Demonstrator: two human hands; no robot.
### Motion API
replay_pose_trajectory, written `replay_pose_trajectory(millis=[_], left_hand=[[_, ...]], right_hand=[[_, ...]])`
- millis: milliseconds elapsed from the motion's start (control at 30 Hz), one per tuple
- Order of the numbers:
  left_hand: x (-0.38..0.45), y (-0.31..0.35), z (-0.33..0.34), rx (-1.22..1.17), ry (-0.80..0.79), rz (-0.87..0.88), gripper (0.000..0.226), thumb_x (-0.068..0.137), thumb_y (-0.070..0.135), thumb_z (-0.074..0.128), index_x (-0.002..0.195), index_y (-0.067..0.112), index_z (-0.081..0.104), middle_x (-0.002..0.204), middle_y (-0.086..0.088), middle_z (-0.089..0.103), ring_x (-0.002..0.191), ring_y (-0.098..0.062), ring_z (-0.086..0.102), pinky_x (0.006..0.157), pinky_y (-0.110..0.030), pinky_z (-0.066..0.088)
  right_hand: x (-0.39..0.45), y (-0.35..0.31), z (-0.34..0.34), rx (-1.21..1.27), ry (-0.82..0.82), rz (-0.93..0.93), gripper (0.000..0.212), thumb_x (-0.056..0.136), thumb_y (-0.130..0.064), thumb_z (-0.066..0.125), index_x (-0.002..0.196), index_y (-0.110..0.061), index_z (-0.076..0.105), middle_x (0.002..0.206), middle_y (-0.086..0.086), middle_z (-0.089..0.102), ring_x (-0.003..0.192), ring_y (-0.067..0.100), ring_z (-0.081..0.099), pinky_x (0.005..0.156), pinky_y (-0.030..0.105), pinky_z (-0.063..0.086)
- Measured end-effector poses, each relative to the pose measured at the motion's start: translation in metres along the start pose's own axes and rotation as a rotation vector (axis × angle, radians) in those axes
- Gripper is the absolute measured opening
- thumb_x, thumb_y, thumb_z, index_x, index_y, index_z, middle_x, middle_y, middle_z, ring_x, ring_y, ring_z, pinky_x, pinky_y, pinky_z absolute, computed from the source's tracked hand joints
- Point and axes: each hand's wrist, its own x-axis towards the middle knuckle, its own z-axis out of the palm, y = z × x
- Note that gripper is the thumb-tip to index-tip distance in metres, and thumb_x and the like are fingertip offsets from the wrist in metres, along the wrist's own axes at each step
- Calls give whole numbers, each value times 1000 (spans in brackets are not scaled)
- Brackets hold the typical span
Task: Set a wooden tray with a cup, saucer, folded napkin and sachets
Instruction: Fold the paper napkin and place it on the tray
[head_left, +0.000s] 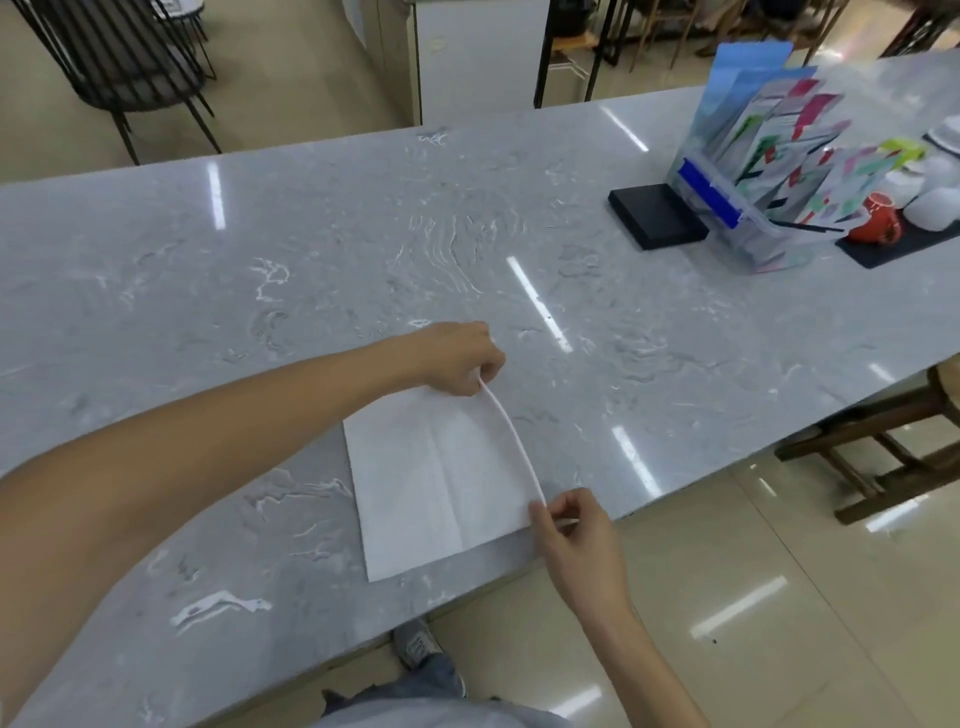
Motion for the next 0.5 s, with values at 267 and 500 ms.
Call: replay_pose_trajectory(millis=[267, 500], left_hand=[[-80, -80, -13, -316, 252, -270, 13, 83, 20, 75, 95, 22, 80, 75, 21, 68, 65, 6, 58, 70, -25, 45], [-136, -111, -1, -378, 421, -468, 9, 77, 17, 79, 84, 22, 81, 73, 13, 73, 62, 13, 57, 69, -22, 49]], right_hand=[[116, -78, -18, -233, -180, -271, 11, 95, -26, 70, 106, -26, 70, 84, -9, 69, 74, 9, 68, 63, 20, 48], [167, -157, 16, -357, -315, -485, 12, 98, -12, 63, 98, -10, 75, 84, 8, 79, 71, 12, 76, 78, 30, 63]])
